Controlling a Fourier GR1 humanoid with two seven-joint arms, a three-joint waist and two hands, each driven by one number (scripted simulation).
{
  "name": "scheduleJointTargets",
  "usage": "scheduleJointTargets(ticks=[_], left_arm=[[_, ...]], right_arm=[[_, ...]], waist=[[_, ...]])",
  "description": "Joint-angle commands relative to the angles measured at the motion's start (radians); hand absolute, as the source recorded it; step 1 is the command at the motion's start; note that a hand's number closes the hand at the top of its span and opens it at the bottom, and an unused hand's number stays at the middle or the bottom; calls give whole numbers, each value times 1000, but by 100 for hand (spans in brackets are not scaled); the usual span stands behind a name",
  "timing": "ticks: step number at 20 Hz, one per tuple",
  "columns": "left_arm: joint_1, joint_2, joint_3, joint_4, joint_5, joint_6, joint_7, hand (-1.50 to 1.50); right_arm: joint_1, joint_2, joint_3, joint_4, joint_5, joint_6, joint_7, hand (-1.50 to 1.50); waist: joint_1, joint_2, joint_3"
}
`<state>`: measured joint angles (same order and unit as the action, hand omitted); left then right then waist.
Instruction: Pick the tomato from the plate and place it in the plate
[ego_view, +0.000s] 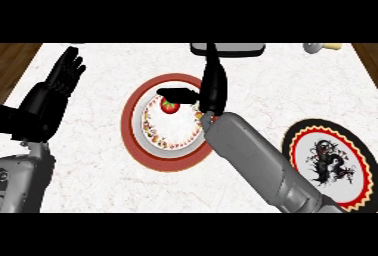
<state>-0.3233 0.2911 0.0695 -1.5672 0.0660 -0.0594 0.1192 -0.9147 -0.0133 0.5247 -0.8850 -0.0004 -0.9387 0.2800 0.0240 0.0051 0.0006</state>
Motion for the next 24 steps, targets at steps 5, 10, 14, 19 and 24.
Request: scheduleJointTargets(ticks=[5, 10, 14, 19, 24], left_arm=[[42, 10, 32, -42, 4, -11, 8, 0], [65, -14, 27, -6, -11, -20, -44, 0], [112, -13, 24, -100, -12, -21, 9, 0], [63, -48, 3, -71, -47, 1, 12, 0], [20, -34, 38, -49, -35, -13, 34, 0]], right_arm=[[291, -138, -76, -297, -26, 84, -141, -150], [456, -276, -102, -473, -45, 223, -149, -150], [596, -360, -108, -663, -5, 234, -88, -150], [740, -397, -191, -725, -38, 338, -187, -150], [752, -419, -298, -666, -19, 414, -273, -150]], waist=[[-29, -7, 0], [-33, -7, -1], [-32, -10, -1], [-31, -7, -1], [-28, -6, -1]])
